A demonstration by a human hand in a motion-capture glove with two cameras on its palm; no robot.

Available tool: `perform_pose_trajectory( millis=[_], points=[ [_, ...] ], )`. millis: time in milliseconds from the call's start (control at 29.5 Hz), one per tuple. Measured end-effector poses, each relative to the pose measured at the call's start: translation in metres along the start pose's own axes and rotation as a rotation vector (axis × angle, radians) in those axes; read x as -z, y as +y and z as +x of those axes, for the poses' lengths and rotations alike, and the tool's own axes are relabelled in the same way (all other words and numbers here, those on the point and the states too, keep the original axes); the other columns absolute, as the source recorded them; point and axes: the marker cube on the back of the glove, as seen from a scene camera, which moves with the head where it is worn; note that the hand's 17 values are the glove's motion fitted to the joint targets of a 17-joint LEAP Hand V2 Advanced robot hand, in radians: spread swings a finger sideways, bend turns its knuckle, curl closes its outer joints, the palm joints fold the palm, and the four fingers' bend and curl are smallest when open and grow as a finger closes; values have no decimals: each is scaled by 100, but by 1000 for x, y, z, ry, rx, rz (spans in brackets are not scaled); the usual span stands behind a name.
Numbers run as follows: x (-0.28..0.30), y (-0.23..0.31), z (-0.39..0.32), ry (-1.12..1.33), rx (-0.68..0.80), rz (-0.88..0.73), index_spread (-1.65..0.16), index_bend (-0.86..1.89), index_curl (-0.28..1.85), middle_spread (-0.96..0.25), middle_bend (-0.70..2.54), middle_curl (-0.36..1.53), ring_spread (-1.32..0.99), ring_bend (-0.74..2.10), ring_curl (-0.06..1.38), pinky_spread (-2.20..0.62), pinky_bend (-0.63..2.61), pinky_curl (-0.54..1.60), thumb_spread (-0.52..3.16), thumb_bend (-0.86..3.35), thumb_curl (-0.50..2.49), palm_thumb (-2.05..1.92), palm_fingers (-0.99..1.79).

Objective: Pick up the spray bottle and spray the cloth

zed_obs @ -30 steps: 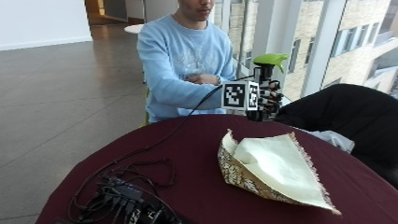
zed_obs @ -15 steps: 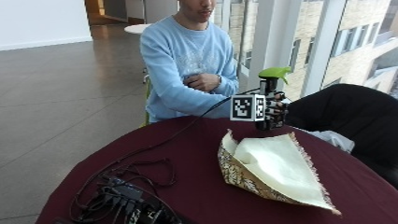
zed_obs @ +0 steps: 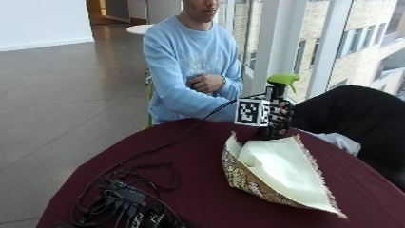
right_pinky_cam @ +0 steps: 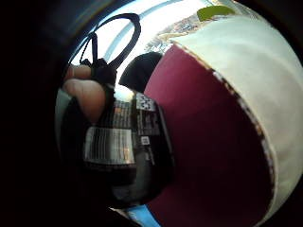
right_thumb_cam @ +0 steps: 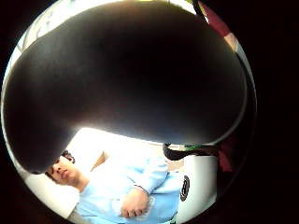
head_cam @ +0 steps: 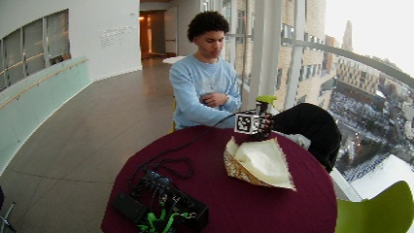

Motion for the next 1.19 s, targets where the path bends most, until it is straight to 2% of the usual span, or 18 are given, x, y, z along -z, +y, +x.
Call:
perform_pose_trajectory(
  millis=[271,678,982,1186],
  points=[
    [47,42,-8,104,-10,32,-28,8,29,-8,19,41,-4,39,38,2,30,39,102,-3,53,84,92],
    [155,168,-4,392,-64,165,-27,16,30,-6,18,39,-2,34,37,6,29,38,110,-2,48,78,88],
    [188,246,23,568,-111,208,-27,19,34,-9,16,37,-1,28,35,11,24,37,112,-2,46,76,83],
    [203,277,42,631,-169,222,-28,19,36,-9,15,36,-1,26,34,13,22,36,113,-2,44,76,83]
  ],
)
